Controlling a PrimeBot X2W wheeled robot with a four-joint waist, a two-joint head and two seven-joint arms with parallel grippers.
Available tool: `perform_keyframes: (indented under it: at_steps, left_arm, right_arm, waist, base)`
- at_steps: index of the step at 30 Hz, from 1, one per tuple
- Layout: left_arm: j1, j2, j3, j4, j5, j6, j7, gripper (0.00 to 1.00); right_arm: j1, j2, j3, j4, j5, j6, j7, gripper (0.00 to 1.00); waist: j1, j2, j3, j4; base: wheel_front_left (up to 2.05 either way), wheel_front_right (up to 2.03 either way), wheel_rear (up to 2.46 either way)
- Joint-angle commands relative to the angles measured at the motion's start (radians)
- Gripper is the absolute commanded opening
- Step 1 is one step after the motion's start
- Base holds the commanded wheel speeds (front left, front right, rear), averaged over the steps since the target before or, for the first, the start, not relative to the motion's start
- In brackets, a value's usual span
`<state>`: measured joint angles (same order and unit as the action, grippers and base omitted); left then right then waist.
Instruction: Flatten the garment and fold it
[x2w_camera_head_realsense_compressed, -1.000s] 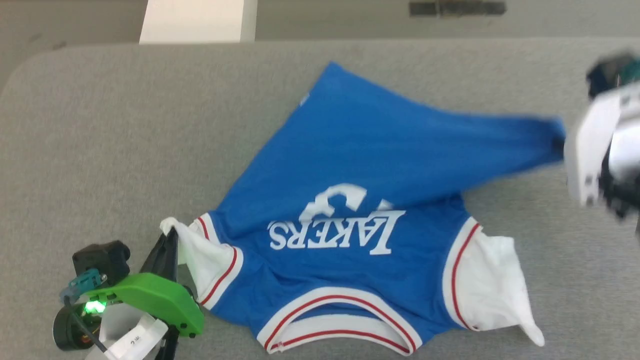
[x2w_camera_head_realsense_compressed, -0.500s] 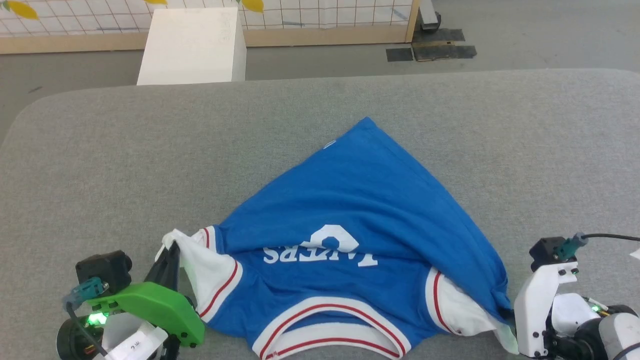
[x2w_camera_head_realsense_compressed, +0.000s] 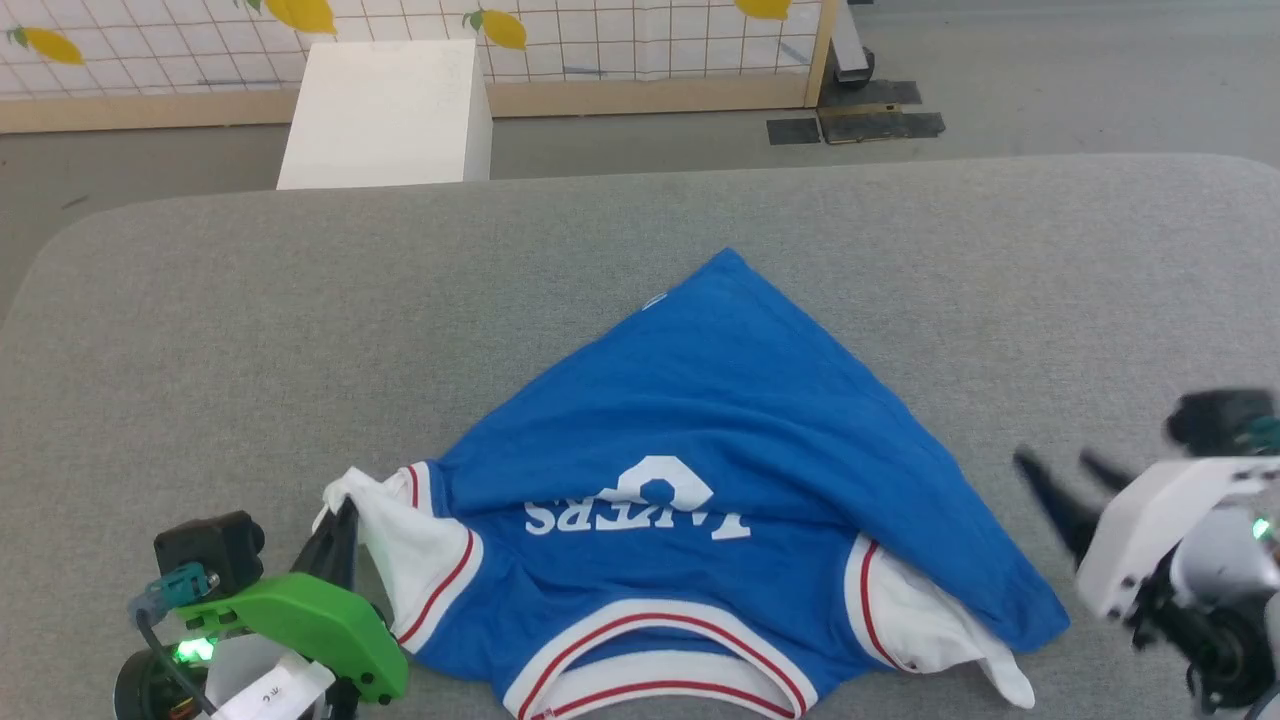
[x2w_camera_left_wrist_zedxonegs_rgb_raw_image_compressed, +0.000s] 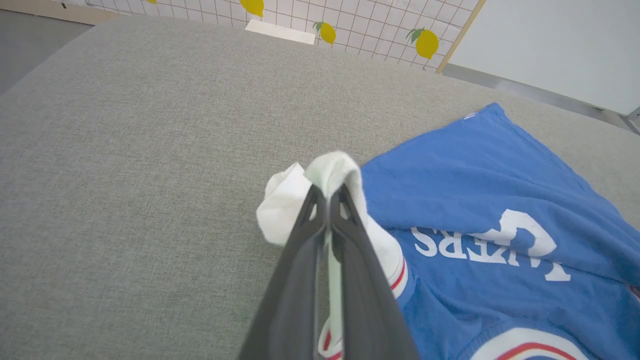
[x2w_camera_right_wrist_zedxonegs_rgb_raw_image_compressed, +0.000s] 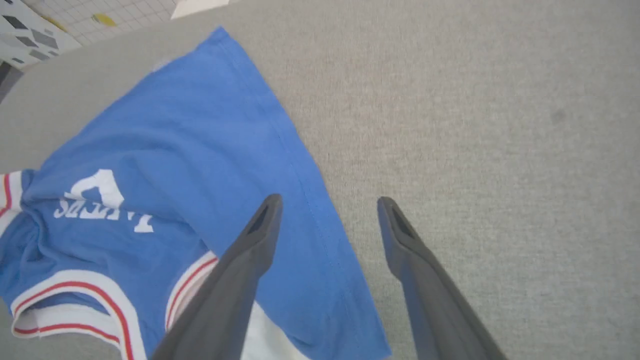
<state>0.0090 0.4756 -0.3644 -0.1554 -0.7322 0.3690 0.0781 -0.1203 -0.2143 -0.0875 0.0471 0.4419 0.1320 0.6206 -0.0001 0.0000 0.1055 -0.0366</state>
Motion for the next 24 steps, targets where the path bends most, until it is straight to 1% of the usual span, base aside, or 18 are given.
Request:
perform_keyframes:
  at_steps: [1, 6, 8, 12, 18, 24]
  left_arm:
    - [0.01, 0.003, 0.003, 0.0, -0.008, -0.003, -0.002, 0.0]
    - [0.015, 0.003, 0.0, -0.005, -0.008, -0.001, -0.004, 0.0]
    - [0.011, 0.002, -0.002, -0.008, -0.007, -0.002, -0.005, 0.0]
    - [-0.005, -0.001, -0.007, -0.013, -0.002, -0.005, -0.007, 0.0]
    - [-0.044, -0.01, -0.019, -0.018, 0.006, -0.018, -0.014, 0.0]
    - [-0.108, -0.033, -0.042, -0.029, 0.024, -0.037, -0.027, 0.0]
  right_arm:
    - [-0.023, 0.004, -0.013, -0.021, 0.009, -0.001, -0.055, 1.0]
    - [-0.06, 0.0, -0.009, -0.03, 0.012, -0.001, -0.221, 1.0]
    - [-0.081, -0.007, 0.005, -0.019, 0.008, -0.001, -0.265, 1.0]
    - [-0.143, -0.013, 0.036, 0.025, -0.007, -0.001, -0.316, 1.0]
    - [-0.308, -0.022, 0.102, 0.102, -0.045, -0.001, -0.327, 1.0]
    - [-0.513, -0.041, 0.18, 0.199, -0.098, -0.001, -0.24, 1.0]
  waist:
    - [0.0001, 0.0, -0.004, -0.003]
    - [0.0001, 0.0, 0.001, 0.003]
    - [0.0001, 0.0, 0.011, 0.01]
    - [0.0001, 0.0, 0.046, 0.035]
    - [0.0001, 0.0, 0.126, 0.085]
    - [0.0001, 0.0, 0.23, 0.159]
  base:
    - [0.0, 0.0, 0.0]
    - [0.0, 0.0, 0.0]
    - [0.0, 0.0, 0.0]
    - [0.0, 0.0, 0.0]
    - [0.0, 0.0, 0.0]
    - [0.0, 0.0, 0.0]
